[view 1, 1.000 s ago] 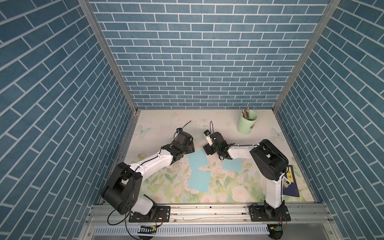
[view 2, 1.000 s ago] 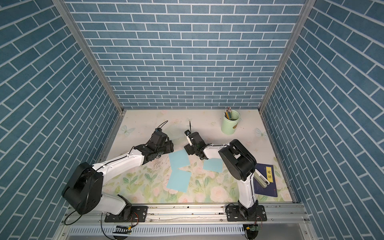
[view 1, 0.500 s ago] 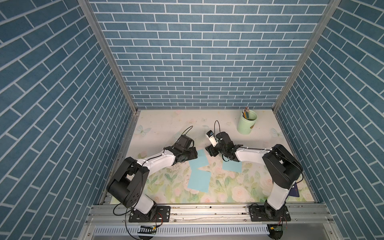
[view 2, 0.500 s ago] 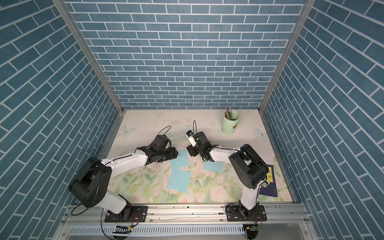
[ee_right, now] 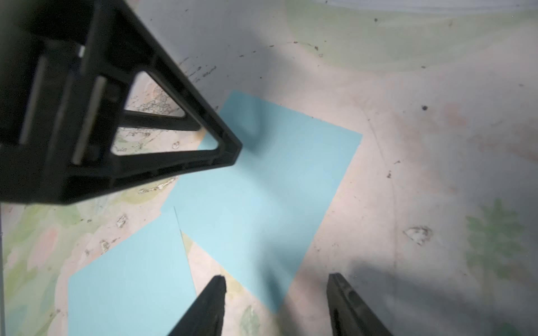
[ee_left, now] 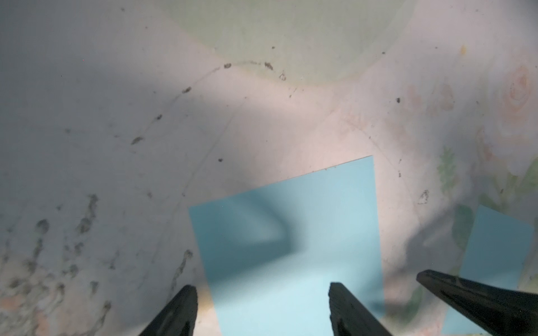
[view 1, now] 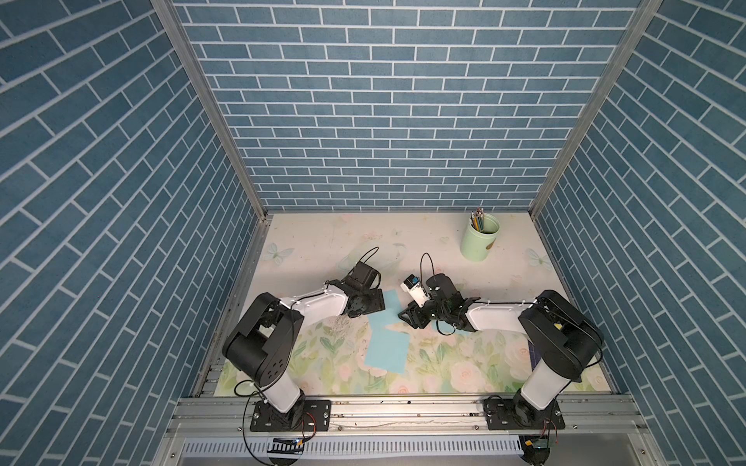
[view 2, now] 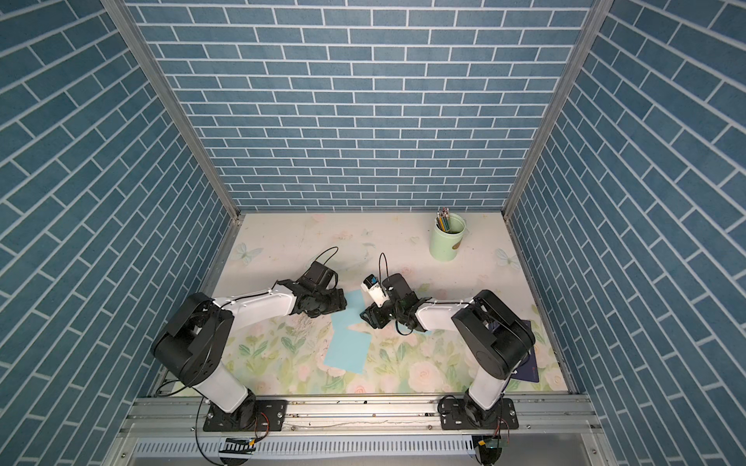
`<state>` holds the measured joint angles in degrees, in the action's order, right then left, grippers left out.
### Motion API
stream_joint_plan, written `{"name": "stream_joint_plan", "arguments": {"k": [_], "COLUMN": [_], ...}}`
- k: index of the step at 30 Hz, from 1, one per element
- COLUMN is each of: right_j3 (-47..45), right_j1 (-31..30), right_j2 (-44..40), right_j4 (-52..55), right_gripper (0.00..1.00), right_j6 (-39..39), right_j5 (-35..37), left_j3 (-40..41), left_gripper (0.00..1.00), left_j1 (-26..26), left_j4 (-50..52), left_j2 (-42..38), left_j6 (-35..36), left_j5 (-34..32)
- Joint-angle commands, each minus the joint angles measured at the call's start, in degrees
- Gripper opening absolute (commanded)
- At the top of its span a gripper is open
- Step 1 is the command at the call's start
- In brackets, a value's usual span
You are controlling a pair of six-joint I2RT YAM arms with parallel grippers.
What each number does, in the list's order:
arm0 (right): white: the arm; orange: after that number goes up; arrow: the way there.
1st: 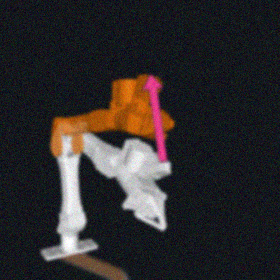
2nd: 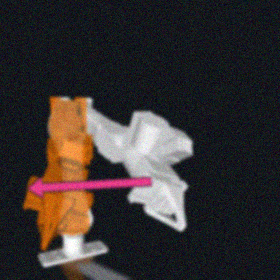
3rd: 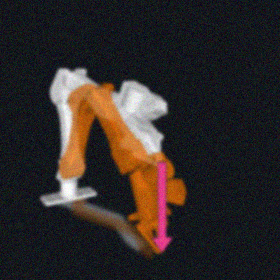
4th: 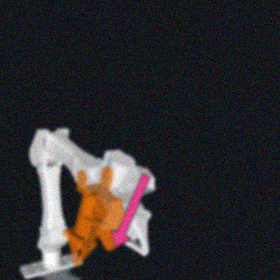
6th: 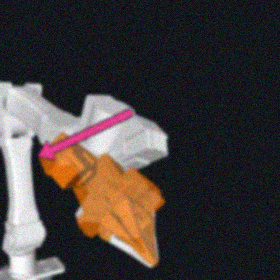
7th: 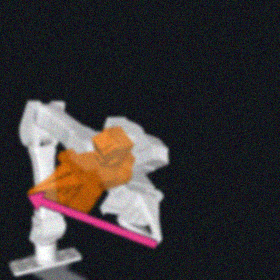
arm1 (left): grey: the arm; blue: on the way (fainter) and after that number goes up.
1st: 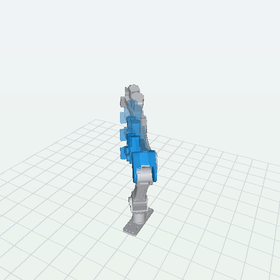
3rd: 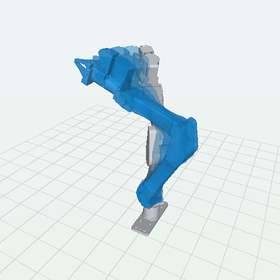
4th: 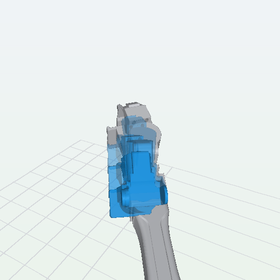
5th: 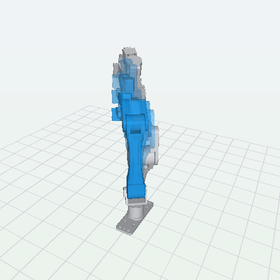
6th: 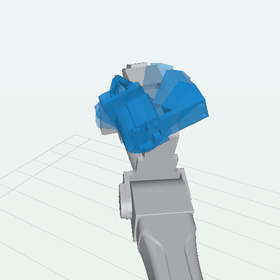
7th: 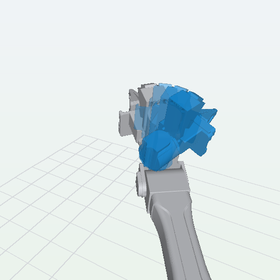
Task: Fold the square paper along the opposite sides
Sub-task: Pick up the paper from the center of the board.
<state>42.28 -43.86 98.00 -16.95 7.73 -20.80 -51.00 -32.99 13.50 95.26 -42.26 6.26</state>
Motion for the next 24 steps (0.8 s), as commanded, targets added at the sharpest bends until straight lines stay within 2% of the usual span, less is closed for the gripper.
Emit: {"name": "stream_joint_plan", "arguments": {"k": [1, 19, 21, 24], "right_j3": [-0.38, 5.59, 6.10, 5.94], "right_j1": [-0.53, -2.81, -2.79, -2.26], "right_j2": [1.89, 10.67, 10.37, 6.24], "right_j4": [-3.45, -10.76, -9.70, -5.60], "right_gripper": [0.58, 0.56, 0.55, 0.54], "right_j6": [2.09, 5.01, 4.66, 2.23], "right_j5": [-3.45, -9.50, -9.14, -4.67], "left_j3": [0.03, -0.50, -0.50, -0.85], "left_gripper": [0.76, 0.74, 0.73, 0.73], "left_j1": [-0.10, -0.10, -0.14, -0.12], "left_j4": [0.24, -2.40, -2.18, -0.59], "left_j2": [2.63, 4.79, 4.84, 3.91], "left_j6": [-0.21, -1.66, -1.64, -1.20], "left_j5": [-0.47, -1.65, -1.82, -3.64]}}
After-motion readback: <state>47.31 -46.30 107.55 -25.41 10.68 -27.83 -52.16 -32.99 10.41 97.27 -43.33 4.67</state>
